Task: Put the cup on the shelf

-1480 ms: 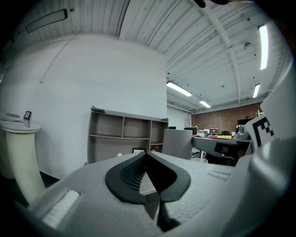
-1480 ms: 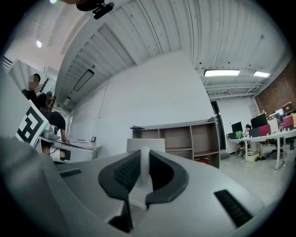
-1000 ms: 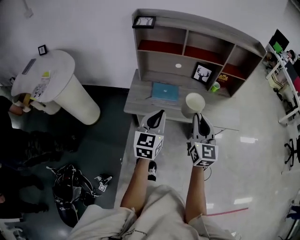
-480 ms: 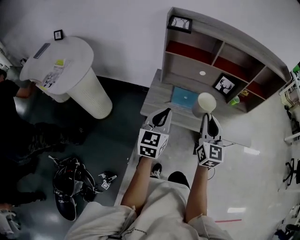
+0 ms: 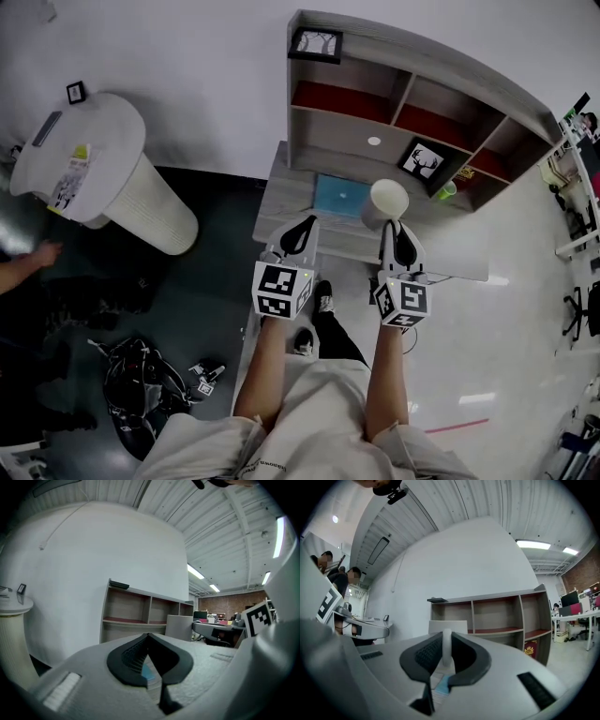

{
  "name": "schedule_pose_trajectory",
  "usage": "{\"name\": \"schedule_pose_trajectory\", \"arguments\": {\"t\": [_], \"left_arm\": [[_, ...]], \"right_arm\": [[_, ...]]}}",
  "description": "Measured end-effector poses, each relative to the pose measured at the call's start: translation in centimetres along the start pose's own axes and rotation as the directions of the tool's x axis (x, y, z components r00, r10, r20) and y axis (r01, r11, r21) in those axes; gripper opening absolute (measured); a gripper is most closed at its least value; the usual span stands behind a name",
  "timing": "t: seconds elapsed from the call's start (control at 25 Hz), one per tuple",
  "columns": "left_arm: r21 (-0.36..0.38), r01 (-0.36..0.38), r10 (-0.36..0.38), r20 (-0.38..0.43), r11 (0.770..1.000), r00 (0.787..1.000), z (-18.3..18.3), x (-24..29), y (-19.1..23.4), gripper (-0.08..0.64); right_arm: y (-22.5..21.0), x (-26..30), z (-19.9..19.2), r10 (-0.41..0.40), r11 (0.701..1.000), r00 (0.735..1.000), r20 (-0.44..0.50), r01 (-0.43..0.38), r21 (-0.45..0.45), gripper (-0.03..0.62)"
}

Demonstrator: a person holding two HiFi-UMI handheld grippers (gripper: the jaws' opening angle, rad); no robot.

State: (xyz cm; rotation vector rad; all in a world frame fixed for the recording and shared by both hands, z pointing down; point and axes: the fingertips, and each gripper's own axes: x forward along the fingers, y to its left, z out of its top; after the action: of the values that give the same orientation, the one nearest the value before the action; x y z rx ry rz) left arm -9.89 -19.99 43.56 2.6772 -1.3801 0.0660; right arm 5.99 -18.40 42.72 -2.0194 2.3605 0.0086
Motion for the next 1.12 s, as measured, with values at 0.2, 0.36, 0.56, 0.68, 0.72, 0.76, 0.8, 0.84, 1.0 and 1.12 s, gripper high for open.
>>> {"name": "schedule_pose_trajectory", "arguments": {"t": [0.2,0.36,0.56,0.68,0.72,0.76,0.8,0.84,1.0,1.12], "left_arm": [[-0.005,0.002,-0.002,0.010,1.000,1.000,0.7,2.8,1.0,0.009],[-0.017,0.000,0.000,0.012,1.000,1.000,1.1,5.2,2.2,0.011],[-0.002,-0.011,0.011,0.004,1.000,1.000,1.6,8.5,3.7,0.009],[0.018,-0.008,0.008,-0.002,1.000,1.000,1.9,10.8,4.4,0.011],[0.019,-0.009,0.009,-0.003,1.000,1.000,2.2,11.6,4.7,0.011],[0.019,-0.010,0.011,-0.003,1.000,1.000,2.4,12.4,5.1,0.009],[0.018,-0.011,0.011,-0.001,1.000,1.000,2.7,13.2,5.3,0.011],[0.020,-0.012,0.012,0.001,1.000,1.000,3.0,13.9,5.6,0.009],[0.064,-0.038,0.038,-0.006,0.997,0.999,3.8,16.5,6.9,0.009],[0.063,-0.054,0.055,-0.015,0.997,0.998,3.8,18.3,7.7,0.009]], "right_arm": [[-1.4,2.8,0.1,-0.008,1.000,1.000,0.003,0.008,0.001,0.044],[-2.2,5.5,-0.1,-0.004,1.000,1.000,0.006,0.004,0.008,0.044],[-2.8,9.2,-0.5,0.018,1.000,1.000,0.005,-0.018,0.009,0.044],[-3.7,11.7,-0.3,0.017,1.000,1.000,0.012,-0.017,0.014,0.044],[-4.0,12.5,-0.3,0.015,1.000,1.000,0.014,-0.015,0.016,0.044],[-4.3,13.4,-0.2,0.014,1.000,1.000,0.015,-0.014,0.019,0.044],[-4.6,14.2,-0.1,0.014,1.000,1.000,0.015,-0.014,0.020,0.044],[-4.8,15.0,0.0,0.014,1.000,1.000,0.015,-0.015,0.021,0.044],[-5.3,18.6,0.3,0.032,0.999,0.999,0.015,-0.032,0.020,0.044],[-5.7,21.0,0.5,0.050,0.999,0.999,0.013,-0.050,0.017,0.044]]}}
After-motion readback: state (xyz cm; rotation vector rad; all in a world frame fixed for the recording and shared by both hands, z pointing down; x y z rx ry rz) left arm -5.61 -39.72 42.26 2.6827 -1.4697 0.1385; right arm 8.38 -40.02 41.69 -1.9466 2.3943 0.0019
